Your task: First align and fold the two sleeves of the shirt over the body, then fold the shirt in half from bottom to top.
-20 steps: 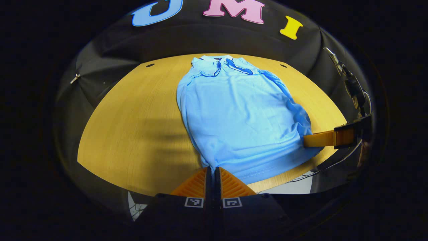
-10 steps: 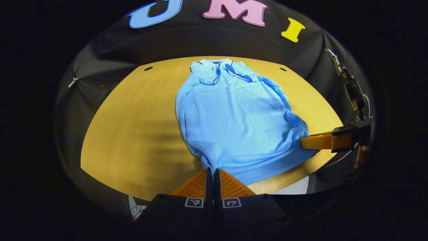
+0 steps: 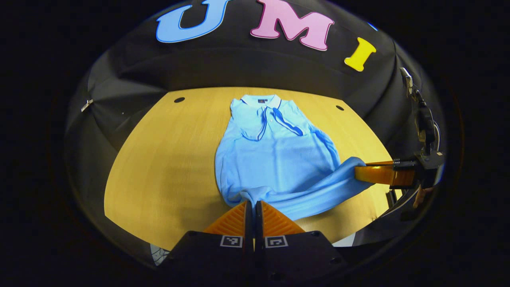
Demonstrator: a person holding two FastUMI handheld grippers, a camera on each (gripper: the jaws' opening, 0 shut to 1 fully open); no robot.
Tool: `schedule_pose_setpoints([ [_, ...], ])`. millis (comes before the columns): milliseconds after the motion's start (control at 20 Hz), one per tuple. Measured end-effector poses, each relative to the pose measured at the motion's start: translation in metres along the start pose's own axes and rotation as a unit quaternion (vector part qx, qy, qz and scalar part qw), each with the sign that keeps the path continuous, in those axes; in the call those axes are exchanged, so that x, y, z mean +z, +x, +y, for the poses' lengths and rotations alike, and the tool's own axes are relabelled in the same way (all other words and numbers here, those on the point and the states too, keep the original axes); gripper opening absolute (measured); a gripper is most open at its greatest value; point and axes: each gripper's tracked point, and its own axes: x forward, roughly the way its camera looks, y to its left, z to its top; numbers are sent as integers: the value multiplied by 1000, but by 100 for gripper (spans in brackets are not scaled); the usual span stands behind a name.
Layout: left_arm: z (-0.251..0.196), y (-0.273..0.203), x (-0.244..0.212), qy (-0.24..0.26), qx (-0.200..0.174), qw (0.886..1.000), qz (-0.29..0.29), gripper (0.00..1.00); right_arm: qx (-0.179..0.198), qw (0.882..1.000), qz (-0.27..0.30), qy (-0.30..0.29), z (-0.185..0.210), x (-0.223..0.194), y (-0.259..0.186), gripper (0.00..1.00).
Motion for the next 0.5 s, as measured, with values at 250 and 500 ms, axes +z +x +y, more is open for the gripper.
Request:
schedule_pose_setpoints([
  [250,-2,5,60,-9,1,1000,-19,6,8,1000,-12,-12,-5,46,9,6],
  [500,-6,27,118,-22,0,999,-45,6,22,998,-46,-23,-6,114,31,6],
])
